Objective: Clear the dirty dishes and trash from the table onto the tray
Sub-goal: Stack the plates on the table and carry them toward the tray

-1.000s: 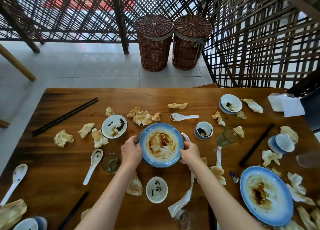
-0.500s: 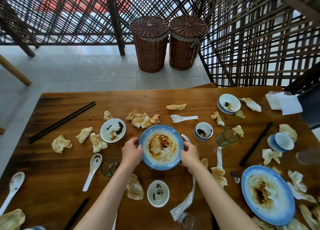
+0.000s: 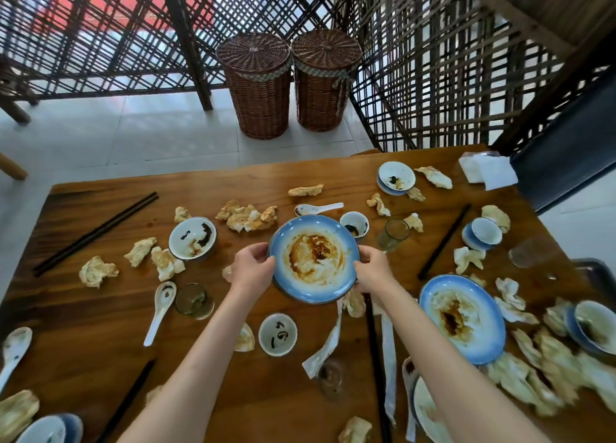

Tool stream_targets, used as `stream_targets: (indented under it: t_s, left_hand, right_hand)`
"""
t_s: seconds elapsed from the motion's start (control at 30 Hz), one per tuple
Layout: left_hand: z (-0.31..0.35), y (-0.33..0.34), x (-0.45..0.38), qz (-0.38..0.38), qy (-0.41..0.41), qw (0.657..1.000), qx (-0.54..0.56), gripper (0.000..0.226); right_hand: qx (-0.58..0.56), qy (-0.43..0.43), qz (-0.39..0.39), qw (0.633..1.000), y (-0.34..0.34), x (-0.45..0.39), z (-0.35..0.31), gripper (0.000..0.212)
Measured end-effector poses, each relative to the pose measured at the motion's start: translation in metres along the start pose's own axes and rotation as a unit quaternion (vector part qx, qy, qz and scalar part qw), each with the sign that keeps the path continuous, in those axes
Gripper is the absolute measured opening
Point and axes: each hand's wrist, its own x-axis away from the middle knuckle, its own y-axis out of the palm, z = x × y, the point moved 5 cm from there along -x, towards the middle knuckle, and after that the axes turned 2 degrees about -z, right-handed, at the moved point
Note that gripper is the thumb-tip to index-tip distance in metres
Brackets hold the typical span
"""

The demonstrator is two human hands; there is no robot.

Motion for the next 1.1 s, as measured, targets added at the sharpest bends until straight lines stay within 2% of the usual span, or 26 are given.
stream_targets:
  t_s: [0.2,0.37,0.6,0.67,0.77,0.9,1.03,1.1]
  left_hand:
    - [0.026,0.045,0.042,-0.01,0.003,0.999,0.035,0.04]
    - [0.039,0.106,0.091,-0.013,0.002,0.998,0.065,0.032]
    - [0.042,0.197,0.146,-0.016,-0.027,0.994,0.102,0.021]
    - [0.04,0.221,0.156,-0.026,-0.054,0.992,0.108,0.025]
    - [0.035,0.242,0.162,-0.016,-0.077,0.993,0.091,0.027]
    - [0.03,0.261,0.161,-0.002,-0.096,0.992,0.082,0.025]
    - [0.026,0.272,0.156,-0.009,-0.09,0.994,0.058,0.018]
    - [0.026,0.274,0.155,-0.007,-0.081,0.996,0.044,0.018]
  right_hand:
    - [-0.024,-0.002,0.003,1.0,-0.068,0.016,0.014,0.029]
    - [0.025,-0.033,-0.005,0.999,-0.143,0.023,0.03,0.013]
    - [0.053,-0.012,-0.025,0.998,-0.234,0.026,0.064,0.028]
    - [0.074,-0.007,-0.017,0.997,-0.254,0.023,0.075,0.022]
    - [0.099,0.007,-0.019,0.995,-0.266,0.018,0.093,0.009]
    - [0.121,0.029,-0.013,0.992,-0.273,0.006,0.116,0.018]
    - [0.135,0.03,-0.008,0.99,-0.272,-0.002,0.132,0.017]
    - [0.154,0.028,-0.003,0.988,-0.272,-0.004,0.135,0.026]
